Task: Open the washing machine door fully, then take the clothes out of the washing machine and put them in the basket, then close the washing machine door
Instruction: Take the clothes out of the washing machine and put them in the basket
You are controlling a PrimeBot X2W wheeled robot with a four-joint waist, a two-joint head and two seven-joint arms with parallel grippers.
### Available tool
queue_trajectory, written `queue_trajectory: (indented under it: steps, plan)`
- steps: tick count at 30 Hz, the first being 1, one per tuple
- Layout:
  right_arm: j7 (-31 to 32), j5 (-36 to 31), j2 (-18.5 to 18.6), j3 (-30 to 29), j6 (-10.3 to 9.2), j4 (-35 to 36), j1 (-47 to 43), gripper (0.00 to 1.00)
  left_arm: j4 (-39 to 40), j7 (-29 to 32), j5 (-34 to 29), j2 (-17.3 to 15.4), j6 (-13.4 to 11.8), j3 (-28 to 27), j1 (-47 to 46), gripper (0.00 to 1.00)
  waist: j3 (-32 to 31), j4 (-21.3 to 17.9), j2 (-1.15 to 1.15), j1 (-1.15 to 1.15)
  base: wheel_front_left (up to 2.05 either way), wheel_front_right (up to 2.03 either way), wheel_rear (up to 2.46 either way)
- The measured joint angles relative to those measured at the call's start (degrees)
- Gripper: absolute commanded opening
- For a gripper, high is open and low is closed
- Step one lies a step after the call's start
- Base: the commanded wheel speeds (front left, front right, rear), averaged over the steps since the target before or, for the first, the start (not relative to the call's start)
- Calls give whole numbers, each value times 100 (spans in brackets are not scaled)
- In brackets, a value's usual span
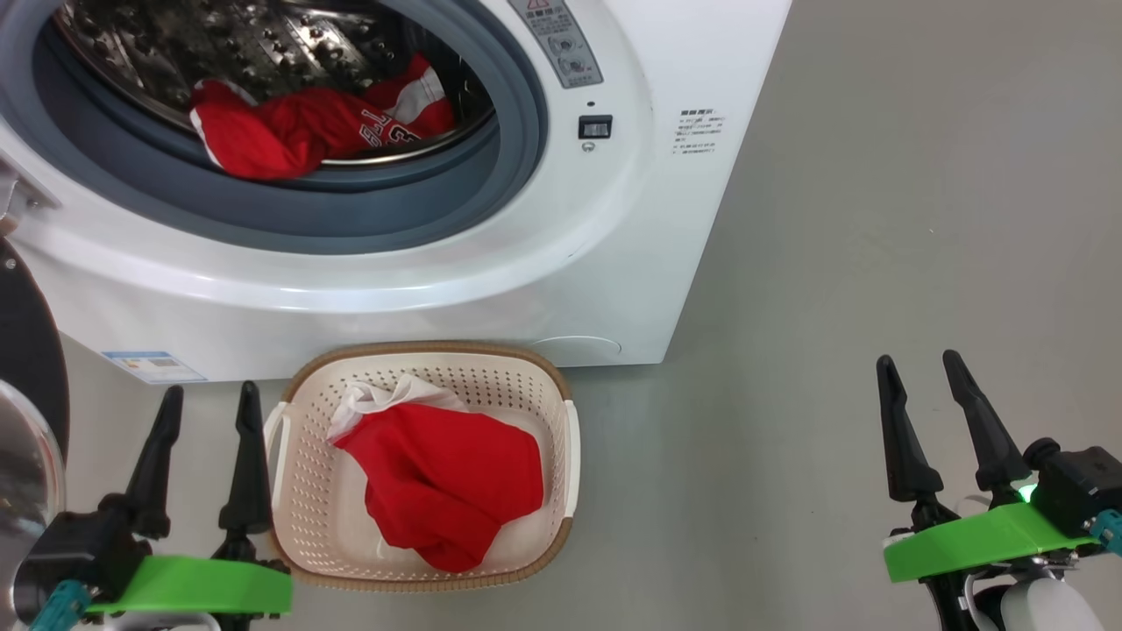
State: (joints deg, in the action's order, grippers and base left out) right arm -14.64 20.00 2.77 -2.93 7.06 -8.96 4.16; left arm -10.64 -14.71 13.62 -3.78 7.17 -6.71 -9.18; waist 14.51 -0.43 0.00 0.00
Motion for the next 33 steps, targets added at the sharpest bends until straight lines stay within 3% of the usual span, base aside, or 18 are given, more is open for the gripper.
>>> queue_trajectory:
  steps: [21, 33]
  plan:
    - [0, 10, -7, -16, 0, 26, -17, 100, -5, 0, 2, 65, 0, -11, 6, 100, 200, -25, 0, 0, 0, 0, 0]
    - [0, 29, -5, 32, -1, 85, 447, 100, -1007, -1, -604, -386, 1, 344, -1617, 100, 708, -57, 0, 0, 0, 0, 0]
